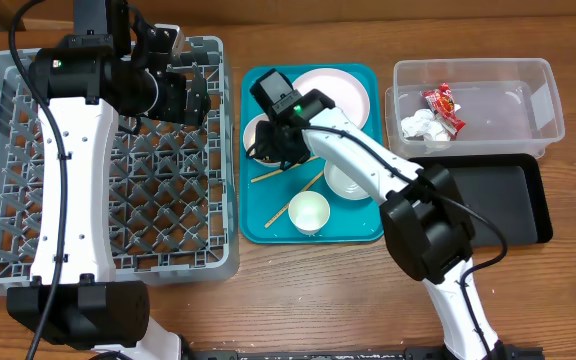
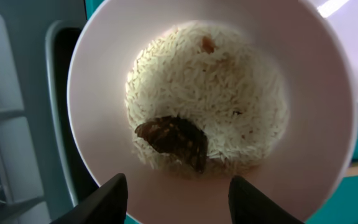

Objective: Sort waste into correct bins and load items into the dishwasher
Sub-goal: 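Grasp the white bowl of rice with the right gripper and lift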

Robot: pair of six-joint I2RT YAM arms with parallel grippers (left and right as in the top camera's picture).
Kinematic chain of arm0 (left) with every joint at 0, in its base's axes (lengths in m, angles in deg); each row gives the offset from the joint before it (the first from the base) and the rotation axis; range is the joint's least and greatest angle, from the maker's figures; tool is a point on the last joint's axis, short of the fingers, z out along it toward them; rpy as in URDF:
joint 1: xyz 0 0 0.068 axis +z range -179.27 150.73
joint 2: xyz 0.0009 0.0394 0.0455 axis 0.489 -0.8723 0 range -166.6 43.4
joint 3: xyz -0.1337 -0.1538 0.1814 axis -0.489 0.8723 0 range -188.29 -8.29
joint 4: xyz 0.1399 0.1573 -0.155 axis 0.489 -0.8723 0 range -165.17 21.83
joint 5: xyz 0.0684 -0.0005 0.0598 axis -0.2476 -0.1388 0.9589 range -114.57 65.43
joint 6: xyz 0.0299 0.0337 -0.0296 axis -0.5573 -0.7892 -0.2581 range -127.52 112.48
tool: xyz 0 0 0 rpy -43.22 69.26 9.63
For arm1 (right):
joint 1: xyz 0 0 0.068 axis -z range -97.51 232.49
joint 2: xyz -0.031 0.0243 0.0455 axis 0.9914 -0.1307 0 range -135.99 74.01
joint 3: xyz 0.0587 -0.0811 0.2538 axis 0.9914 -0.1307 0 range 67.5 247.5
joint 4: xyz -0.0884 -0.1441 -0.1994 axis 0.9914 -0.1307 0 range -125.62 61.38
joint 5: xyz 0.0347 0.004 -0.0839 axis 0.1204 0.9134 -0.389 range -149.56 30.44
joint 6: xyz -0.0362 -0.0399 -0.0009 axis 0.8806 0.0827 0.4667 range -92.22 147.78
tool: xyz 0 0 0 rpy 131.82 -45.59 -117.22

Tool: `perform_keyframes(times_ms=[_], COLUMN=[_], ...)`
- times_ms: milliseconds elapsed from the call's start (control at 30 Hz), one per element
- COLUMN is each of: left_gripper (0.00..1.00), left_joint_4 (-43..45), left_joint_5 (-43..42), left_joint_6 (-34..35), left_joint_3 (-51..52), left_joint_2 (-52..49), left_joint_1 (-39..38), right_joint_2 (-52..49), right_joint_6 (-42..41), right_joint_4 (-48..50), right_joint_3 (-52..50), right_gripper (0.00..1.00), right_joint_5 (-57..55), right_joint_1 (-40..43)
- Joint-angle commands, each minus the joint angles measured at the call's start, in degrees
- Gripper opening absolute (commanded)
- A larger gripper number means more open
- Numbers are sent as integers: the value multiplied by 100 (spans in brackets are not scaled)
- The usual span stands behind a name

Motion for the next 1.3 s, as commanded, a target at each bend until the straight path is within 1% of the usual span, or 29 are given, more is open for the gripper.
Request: perform_keyframes(times_ms=[0,167,300,467,567,733,833,967,1167,1267], left_gripper=[100,100,100,100,100,100,100,100,100,100], left_joint_4=[4,4,4,4,4,4,4,4,4,4], left_joint_5=[31,31,31,31,31,31,31,31,31,31], left_joint_6=[81,81,81,81,81,81,81,81,81,81], left_joint_3=[-125,-125,-125,-125,-125,-125,-125,-125,-125,-125], left_joint_2=[-24,-24,-24,-24,-24,-24,-24,-24,-24,-24], left_joint_1=[-13,-13,-13,-13,-13,-13,-13,-13,-13,-13], right_joint_2=[-48,-46,-46,-46,-46,-48,-103,-295,-619,-688], right_joint_6=[39,42,343,629,649,643,597,555,553,553], right_joint_4=[-243,-826,-920,-999,-866,-385,-221,-144,-177,-205], right_joint_3=[39,44,190,732,946,881,868,868,868,868], right_gripper=[54,54,54,54,54,54,54,52,45,40], right_joint_5=[-103,-289,-269,-264,-221,-142,-317,-763,-828,-828], right_joint_1=[33,120,149,125,120,-15,-160,-341,-417,-422])
